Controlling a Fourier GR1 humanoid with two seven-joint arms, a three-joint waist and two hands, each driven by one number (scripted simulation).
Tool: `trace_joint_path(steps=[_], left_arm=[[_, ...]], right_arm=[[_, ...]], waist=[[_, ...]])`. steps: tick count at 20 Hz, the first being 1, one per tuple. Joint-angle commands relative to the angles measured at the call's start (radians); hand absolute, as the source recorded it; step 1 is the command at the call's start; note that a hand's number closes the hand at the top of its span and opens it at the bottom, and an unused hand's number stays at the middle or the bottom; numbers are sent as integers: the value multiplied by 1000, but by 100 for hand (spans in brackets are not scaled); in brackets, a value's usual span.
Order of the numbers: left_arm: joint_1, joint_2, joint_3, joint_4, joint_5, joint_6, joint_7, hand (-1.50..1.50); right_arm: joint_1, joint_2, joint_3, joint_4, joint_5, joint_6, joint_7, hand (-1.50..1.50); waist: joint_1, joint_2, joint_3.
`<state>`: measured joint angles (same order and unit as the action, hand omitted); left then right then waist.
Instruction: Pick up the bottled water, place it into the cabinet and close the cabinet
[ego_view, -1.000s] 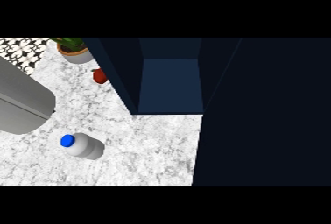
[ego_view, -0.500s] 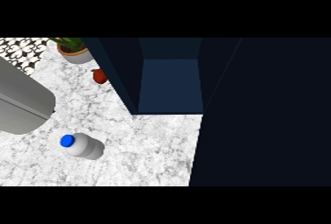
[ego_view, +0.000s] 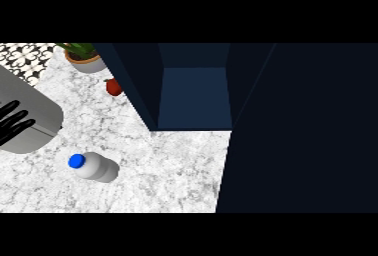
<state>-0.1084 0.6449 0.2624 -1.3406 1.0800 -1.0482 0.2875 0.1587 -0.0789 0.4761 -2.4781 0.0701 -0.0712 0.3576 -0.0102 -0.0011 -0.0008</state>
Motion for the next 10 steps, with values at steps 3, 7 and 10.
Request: trace_joint_path(steps=[3, 7, 10], left_arm=[[-54, -109, 43, 117, -222, -97, -45, -150], [-76, -223, 33, 109, -392, -44, -83, -150], [-73, -212, 97, 250, -510, -197, -173, -150]], right_arm=[[-10, 3, 56, -45, 121, -36, 27, -150], [-7, -28, 44, -135, 99, -48, 98, -150], [-21, -31, 49, -88, 114, -58, 67, -150]], waist=[[0, 1, 0], [-4, 0, -1], [-6, 2, -2]])
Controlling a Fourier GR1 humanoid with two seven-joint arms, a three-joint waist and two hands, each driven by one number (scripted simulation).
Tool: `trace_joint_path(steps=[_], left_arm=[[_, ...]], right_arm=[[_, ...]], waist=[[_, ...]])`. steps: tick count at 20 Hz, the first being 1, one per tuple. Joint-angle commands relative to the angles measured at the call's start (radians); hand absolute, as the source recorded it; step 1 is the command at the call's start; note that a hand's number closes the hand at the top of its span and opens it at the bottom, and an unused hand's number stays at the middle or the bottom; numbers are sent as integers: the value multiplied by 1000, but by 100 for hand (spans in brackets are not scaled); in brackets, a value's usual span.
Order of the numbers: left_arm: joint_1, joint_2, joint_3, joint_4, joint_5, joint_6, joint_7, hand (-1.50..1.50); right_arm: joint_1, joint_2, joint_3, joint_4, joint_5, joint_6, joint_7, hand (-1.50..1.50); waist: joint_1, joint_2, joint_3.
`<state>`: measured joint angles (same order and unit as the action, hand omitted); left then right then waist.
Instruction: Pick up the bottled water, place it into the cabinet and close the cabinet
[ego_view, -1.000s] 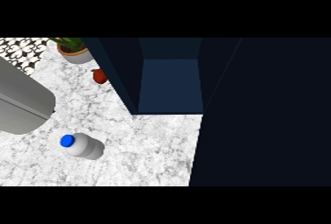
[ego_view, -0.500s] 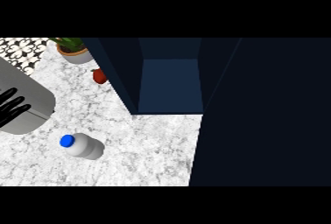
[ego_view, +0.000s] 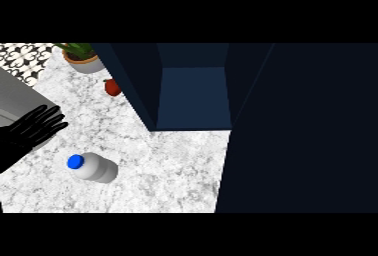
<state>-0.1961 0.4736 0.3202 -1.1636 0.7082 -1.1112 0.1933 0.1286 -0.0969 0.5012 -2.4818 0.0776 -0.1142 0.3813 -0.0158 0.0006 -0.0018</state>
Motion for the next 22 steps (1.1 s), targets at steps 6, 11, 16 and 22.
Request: trace_joint_path(steps=[6, 11, 16, 22], left_arm=[[-35, -100, 57, 149, -378, -100, -202, -150], [-44, -111, 52, 226, -533, -96, -347, -150], [-73, -115, 17, 310, -622, -74, -454, -150], [-67, -157, -26, 367, -714, 7, -607, -150]], right_arm=[[3, -44, 49, -134, 101, -31, 86, -150], [-29, -43, 44, -66, 107, -54, 52, -150], [-75, -57, 4, -64, 71, -65, 73, -150], [-20, -74, 70, -60, 92, -88, 17, -150]], waist=[[-11, 1, -2], [-9, 4, -3], [-13, 7, -4], [-27, 5, -5]])
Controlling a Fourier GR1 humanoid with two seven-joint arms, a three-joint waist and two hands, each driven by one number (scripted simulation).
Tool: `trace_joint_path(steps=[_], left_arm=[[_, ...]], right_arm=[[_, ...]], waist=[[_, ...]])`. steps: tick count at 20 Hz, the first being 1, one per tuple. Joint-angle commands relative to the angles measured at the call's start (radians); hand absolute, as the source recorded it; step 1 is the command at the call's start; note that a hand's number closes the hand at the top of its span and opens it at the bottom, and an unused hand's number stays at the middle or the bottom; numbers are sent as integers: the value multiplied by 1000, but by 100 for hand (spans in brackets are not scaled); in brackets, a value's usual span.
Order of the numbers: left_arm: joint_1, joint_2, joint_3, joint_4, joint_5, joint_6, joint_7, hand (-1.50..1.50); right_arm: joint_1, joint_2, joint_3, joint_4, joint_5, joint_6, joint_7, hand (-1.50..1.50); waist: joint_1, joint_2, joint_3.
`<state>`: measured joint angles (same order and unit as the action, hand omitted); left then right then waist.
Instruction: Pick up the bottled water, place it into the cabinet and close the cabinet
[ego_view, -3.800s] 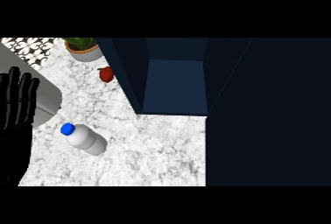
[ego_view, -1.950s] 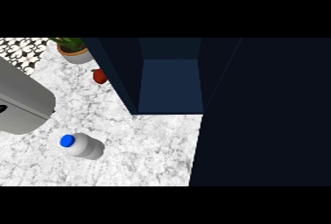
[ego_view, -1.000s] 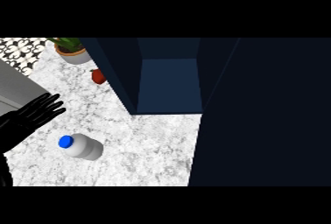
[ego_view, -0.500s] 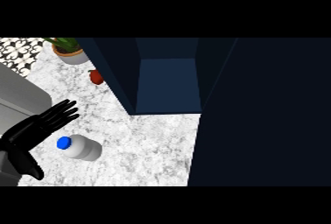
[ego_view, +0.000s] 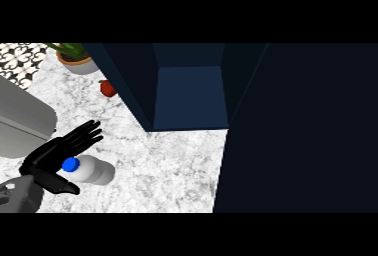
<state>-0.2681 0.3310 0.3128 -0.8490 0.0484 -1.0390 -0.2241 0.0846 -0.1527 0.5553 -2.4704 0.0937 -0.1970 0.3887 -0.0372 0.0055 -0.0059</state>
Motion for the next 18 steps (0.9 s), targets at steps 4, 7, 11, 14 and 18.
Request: trace_joint_path(steps=[4, 7, 11, 14, 18], left_arm=[[-17, -27, -64, 110, -118, -2, -282, -150], [0, -27, -87, 127, -125, 5, -346, -150], [-71, -33, -86, 229, -115, 50, -381, -150], [-86, -34, -101, 274, -128, 89, -432, -150], [-72, -47, -134, 278, -112, 53, -483, 150]], right_arm=[[7, -11, 24, -58, 81, -19, 15, -150], [22, -63, -42, -102, 36, -1, 25, -150], [-6, -48, -24, -78, 33, -20, 29, -150], [2, -69, -26, -88, 28, -11, 17, -150], [-21, -55, -5, -59, 50, -37, 26, -150]], waist=[[1, 0, 0], [2, 0, 0], [-2, 3, 0], [-4, 3, 0], [2, 0, 0]])
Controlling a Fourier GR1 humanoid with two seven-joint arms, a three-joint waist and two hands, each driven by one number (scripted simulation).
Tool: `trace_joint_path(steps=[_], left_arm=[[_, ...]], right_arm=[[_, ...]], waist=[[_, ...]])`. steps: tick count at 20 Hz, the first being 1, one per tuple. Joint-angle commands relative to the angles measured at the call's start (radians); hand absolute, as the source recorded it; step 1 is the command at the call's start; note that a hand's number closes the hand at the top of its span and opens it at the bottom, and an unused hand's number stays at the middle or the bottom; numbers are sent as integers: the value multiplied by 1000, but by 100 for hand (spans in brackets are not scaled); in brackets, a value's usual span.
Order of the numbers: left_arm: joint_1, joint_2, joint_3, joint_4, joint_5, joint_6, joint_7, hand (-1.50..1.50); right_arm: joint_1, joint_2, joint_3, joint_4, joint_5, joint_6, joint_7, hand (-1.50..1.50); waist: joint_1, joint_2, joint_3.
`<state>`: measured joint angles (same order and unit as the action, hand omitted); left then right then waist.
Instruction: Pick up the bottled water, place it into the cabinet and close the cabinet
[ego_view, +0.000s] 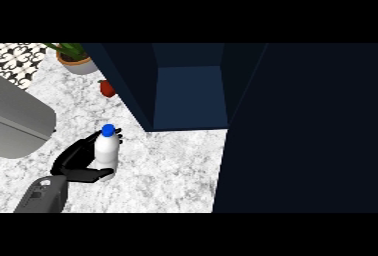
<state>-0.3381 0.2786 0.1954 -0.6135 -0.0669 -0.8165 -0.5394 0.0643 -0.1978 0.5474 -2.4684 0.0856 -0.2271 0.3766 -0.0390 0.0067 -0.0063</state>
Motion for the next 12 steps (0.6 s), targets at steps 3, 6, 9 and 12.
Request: trace_joint_path(steps=[3, 6, 9, 12], left_arm=[[-54, -3, -39, 75, 21, -196, -126, 150], [0, 1, -96, 17, 1, -222, -203, 150], [0, -21, -171, -100, -74, -71, -322, 150], [13, -19, -210, -144, -82, -25, -380, 150]], right_arm=[[17, -35, 1, -100, 36, -1, 48, -150], [20, -19, 21, -39, 52, -17, -2, -150], [7, -20, 4, -26, 37, -25, 6, -150], [0, -23, 3, -50, 42, -36, 31, -150]], waist=[[-13, 0, 0], [7, -4, 1], [9, -4, 0], [19, -8, 2]])
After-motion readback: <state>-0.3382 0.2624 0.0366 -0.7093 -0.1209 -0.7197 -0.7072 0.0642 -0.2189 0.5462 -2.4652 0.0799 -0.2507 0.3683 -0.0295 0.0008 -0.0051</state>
